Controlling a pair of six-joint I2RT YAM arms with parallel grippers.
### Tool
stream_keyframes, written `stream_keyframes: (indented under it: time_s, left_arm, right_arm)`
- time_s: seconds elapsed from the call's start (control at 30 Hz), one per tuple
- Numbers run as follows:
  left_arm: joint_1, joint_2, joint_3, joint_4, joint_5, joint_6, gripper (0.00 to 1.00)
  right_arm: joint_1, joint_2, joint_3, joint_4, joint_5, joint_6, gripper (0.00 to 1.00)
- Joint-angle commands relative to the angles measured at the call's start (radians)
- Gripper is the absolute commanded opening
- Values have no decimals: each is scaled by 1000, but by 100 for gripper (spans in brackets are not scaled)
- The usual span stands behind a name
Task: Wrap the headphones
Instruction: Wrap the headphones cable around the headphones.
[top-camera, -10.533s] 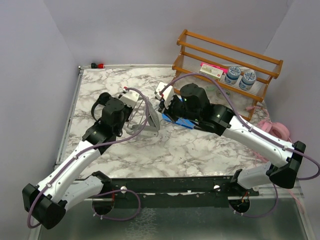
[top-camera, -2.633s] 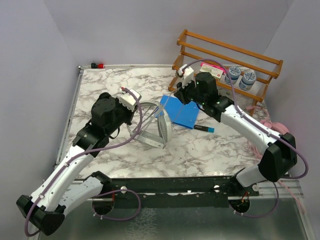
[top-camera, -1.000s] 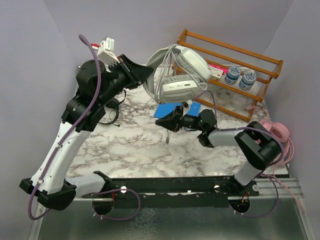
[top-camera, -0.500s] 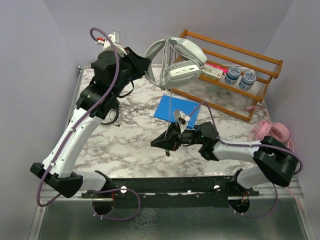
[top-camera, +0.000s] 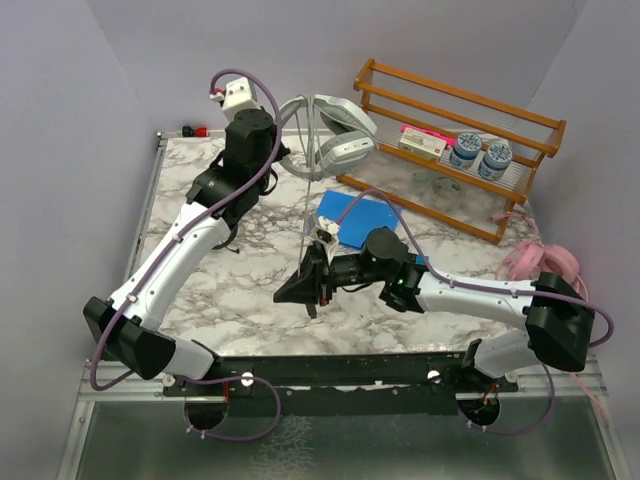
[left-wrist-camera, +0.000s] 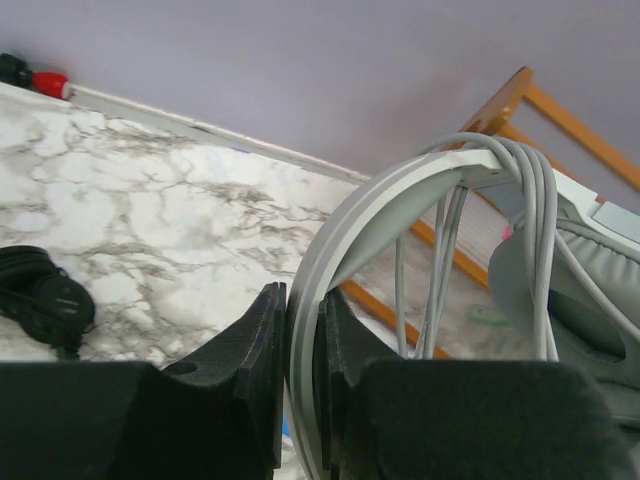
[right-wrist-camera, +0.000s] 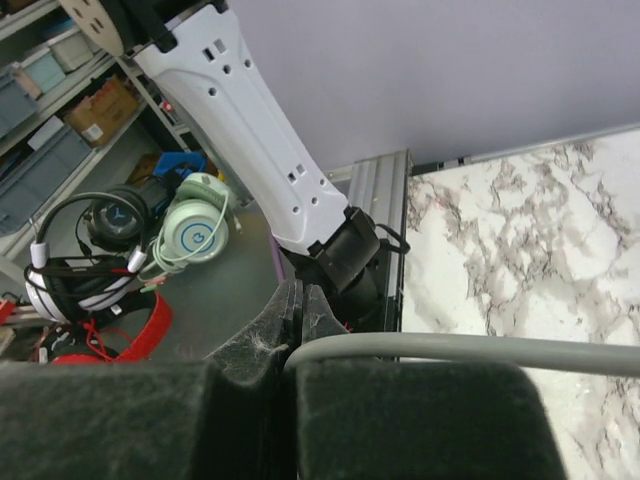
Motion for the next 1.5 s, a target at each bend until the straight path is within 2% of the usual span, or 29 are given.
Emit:
stream_keyframes:
  time_s: [0.0,0.1,0.23,0.3,0.4,0.6,0.7,0.93,1.07,1.2,1.33,1.47]
  left_arm:
    - [2,-16,-64,176,-150,156,0]
    - [1,-45,-168,268,-165,293,0]
    - [0,-88,-276,300,-111,486,0]
    - [-2,-111,-325,300,-74,575,0]
    - [-14,-151,-406,298,-9,699,0]
    - [-41,-268,-556,281,131,824,0]
    - [-49,-331,-609,262,233,844,0]
    - [-53,-428,-637,165,336,788,0]
    - [-53,-490,-646,118,433,755,0]
    - [-53,-536,-632,56,537,733,0]
    - [-53,-557,-606,7,553,701,0]
    - [-53,-561,-574,-18,585,661,0]
  right_arm:
    - [17,-59,83,-232,39,-80,1]
    - [16,-127,198,-543,147,-243,1]
    - [16,-152,365,-934,310,-456,1]
    - [16,-149,426,-1066,424,-518,1]
    - [14,-150,466,-1154,591,-581,1]
    - [11,-159,473,-1158,850,-660,1]
    - [-18,-162,448,-1098,904,-676,1]
    - [-129,-130,409,-994,870,-651,5]
    - [-210,-88,380,-927,820,-604,13]
    - [-259,-27,363,-866,832,-561,13]
    - [-305,28,350,-841,828,-532,13]
    - [-353,44,310,-798,755,-500,15]
